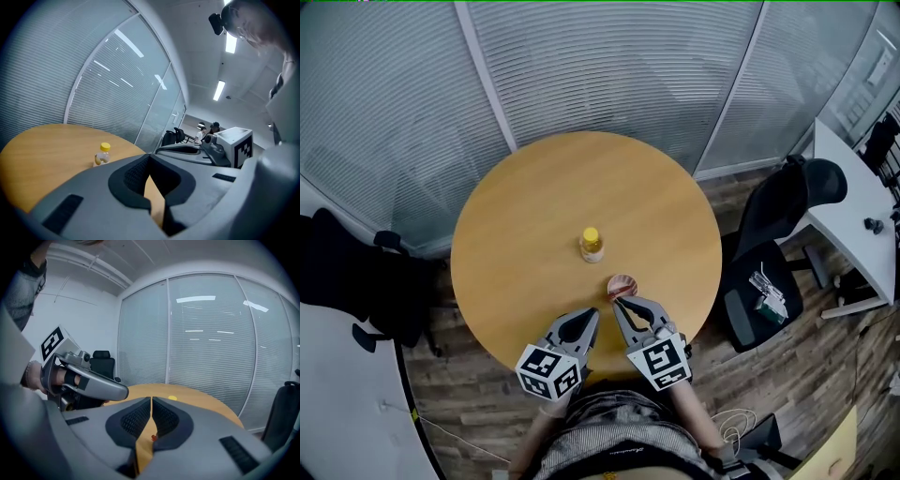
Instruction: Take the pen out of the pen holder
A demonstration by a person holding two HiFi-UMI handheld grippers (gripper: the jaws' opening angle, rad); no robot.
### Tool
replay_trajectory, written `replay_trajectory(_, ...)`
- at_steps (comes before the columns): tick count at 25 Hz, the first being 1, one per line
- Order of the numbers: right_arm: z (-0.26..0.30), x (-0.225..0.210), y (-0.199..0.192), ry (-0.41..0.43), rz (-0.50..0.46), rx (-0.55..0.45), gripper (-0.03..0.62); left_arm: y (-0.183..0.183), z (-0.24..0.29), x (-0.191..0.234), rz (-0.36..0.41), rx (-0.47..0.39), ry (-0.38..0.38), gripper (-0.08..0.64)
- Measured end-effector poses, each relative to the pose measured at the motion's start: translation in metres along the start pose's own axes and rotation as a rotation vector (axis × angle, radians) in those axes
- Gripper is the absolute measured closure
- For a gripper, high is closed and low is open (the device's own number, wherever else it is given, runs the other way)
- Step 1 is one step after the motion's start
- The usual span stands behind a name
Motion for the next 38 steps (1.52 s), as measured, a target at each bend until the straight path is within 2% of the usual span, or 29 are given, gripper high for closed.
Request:
replay_trajectory(6, 0.009, -0.007, -0.008, 0.006, 0.002, 0.014, 0.568, -0.004, 0.0, 0.001, -0.015, 0.004, 0.024, 0.555)
replay_trajectory(12, 0.018, -0.011, -0.023, 0.002, -0.004, 0.075, 0.568, -0.007, -0.004, 0.004, -0.031, -0.003, 0.05, 0.555)
replay_trajectory(21, 0.034, -0.012, -0.054, 0.012, -0.102, 0.189, 0.568, -0.01, -0.009, 0.013, -0.044, 0.003, 0.067, 0.555)
replay_trajectory(25, 0.041, -0.014, -0.076, 0.01, -0.118, 0.249, 0.568, -0.012, -0.01, 0.014, -0.046, 0.011, 0.065, 0.555)
replay_trajectory(32, 0.051, -0.017, -0.107, 0.014, -0.105, 0.333, 0.568, -0.016, -0.012, 0.018, -0.052, 0.02, 0.07, 0.555)
replay_trajectory(38, 0.055, -0.017, -0.122, 0.013, -0.089, 0.367, 0.568, -0.022, -0.014, 0.02, -0.062, 0.03, 0.068, 0.555)
Point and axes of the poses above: the fingertips, and each gripper's own axes: z forward along the fingers, x to its left, y out of its top, the point moved 4 cm from there along -z, backward along the fingers, and after that the axes turned 2 degrees about z, right-handed, at the moved point
